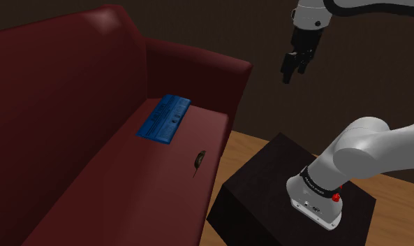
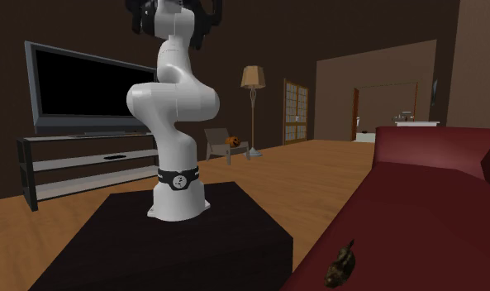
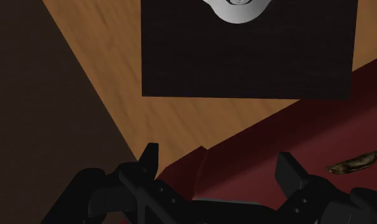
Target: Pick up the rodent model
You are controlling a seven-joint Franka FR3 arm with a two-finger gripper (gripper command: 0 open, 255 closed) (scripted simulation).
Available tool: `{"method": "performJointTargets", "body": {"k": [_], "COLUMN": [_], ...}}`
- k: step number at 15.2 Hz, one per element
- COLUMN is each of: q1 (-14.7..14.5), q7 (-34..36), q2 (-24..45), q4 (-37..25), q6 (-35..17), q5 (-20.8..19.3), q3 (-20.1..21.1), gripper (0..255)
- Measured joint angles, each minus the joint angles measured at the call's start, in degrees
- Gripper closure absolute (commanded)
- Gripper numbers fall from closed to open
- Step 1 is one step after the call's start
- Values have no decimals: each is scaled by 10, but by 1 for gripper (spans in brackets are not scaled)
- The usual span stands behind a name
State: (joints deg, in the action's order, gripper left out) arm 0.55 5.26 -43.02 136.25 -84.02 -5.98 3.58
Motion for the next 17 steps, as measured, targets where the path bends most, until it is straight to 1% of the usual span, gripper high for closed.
{"method": "performJointTargets", "body": {"k": [2,5,9,12,17], "q1": [0,-1,-4,-8,-13], "q7": [9,60,139,200,296], "q2": [-1,2,15,37,93], "q4": [8,34,79,108,127], "q6": [-5,-29,-77,-125,-200], "q5": [5,32,77,112,165], "q3": [4,28,65,98,150], "gripper": [0,0,0,0,0]}}
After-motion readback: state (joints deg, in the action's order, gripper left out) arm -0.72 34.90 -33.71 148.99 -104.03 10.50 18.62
